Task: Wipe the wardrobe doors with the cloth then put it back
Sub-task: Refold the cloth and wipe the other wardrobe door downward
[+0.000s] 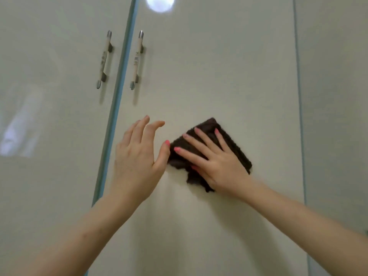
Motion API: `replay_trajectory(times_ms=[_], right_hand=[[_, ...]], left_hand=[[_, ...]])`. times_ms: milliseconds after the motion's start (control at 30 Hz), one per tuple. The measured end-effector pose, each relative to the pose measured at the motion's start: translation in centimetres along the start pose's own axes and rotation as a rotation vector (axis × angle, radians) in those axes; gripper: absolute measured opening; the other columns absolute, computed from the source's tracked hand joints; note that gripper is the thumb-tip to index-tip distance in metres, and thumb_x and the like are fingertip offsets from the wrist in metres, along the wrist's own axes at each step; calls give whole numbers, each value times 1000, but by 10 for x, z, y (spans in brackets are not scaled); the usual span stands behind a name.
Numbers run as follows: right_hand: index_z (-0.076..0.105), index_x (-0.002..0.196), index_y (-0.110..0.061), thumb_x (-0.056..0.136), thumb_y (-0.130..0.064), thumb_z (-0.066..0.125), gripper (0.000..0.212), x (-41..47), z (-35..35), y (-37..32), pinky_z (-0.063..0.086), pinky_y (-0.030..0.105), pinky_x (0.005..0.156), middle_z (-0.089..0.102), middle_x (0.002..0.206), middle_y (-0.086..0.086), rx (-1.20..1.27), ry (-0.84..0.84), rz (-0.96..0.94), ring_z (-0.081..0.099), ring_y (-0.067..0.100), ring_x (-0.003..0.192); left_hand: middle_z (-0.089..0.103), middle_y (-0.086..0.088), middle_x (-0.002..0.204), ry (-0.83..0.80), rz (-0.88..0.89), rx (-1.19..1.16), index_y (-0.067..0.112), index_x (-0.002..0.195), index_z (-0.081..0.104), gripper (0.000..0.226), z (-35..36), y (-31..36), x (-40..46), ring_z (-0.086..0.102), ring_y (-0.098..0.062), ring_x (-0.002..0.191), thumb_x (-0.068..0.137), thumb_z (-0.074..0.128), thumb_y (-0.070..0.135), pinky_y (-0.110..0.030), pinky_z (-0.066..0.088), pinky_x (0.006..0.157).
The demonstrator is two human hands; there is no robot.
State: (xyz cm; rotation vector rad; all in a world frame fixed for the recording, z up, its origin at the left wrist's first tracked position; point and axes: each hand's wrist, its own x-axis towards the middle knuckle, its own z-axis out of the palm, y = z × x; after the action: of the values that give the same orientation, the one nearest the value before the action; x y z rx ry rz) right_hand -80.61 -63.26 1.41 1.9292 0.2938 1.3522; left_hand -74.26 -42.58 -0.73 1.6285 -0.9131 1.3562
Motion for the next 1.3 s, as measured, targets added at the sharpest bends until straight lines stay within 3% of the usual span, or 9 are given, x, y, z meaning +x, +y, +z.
replay_trajectory(times_ms=[167, 233, 333, 433, 633, 833, 967, 1167, 1300], right_hand=[[29, 148, -35, 103, -31, 30, 45, -44, -13, 18, 13, 50, 119, 25, 157, -2, -15, -198, -268, 17, 22, 147], [27, 148, -34, 103, -33, 27, 46, -36, -20, 60, 13, 48, 118, 26, 156, -2, -52, -178, -144, 19, 21, 146], [17, 149, -37, 96, -41, 26, 53, -28, -42, 126, 12, 53, 117, 25, 157, -3, -37, -93, 250, 17, 20, 146], [16, 149, -38, 96, -42, 23, 53, -29, -49, 146, 1, 51, 118, 18, 159, -6, 44, -39, 484, 6, 15, 148], [28, 149, -29, 98, -34, 32, 51, -95, -23, 61, 3, 49, 117, 25, 157, 0, 45, 105, 572, 12, 21, 147], [18, 152, -33, 102, -35, 24, 50, -214, -19, -25, 14, 59, 114, 22, 158, 4, -19, -137, 270, 16, 28, 147], [17, 151, -35, 98, -38, 31, 55, -157, -25, 18, 15, 58, 113, 24, 157, 2, -74, -112, 196, 19, 26, 145], [29, 148, -23, 96, -33, 36, 54, -47, -3, 22, 6, 61, 113, 27, 156, 8, -47, 133, 679, 17, 31, 145], [26, 149, -24, 92, -34, 40, 59, -89, 9, -40, 12, 61, 113, 26, 156, 10, -19, 89, 491, 16, 33, 146]], left_hand=[[37, -1, 146, -60, 9, -34, 28, 133, 41, 55, 22, 21, -14, 27, -20, 137, 84, 26, 49, -36, 23, 108], [37, -2, 146, -66, 26, -33, 27, 132, 41, 54, 22, 24, -13, 27, -20, 137, 85, 27, 49, -36, 23, 108], [38, -1, 145, -60, 96, 2, 27, 131, 42, 49, 15, 23, -11, 29, -20, 137, 88, 29, 46, -36, 24, 107], [38, 0, 145, -50, 96, -3, 27, 132, 42, 47, 12, 21, -11, 28, -18, 136, 89, 32, 44, -34, 23, 107], [40, -3, 144, -58, 94, -22, 25, 130, 44, 47, 22, 24, -24, 32, -20, 134, 89, 32, 43, -34, 26, 105], [40, -4, 144, -89, 103, -31, 24, 130, 44, 47, 22, 29, -28, 32, -21, 134, 89, 33, 42, -34, 25, 105], [39, -3, 144, -90, 104, -19, 25, 130, 43, 46, 22, 27, -24, 31, -21, 135, 89, 34, 41, -34, 25, 106], [37, -1, 146, -101, 52, -28, 26, 131, 42, 45, 30, 18, -34, 28, -19, 135, 89, 35, 41, -33, 23, 106], [39, -4, 145, -114, 16, -14, 24, 132, 43, 49, 29, 2, -48, 30, -21, 136, 88, 31, 44, -34, 23, 108]])
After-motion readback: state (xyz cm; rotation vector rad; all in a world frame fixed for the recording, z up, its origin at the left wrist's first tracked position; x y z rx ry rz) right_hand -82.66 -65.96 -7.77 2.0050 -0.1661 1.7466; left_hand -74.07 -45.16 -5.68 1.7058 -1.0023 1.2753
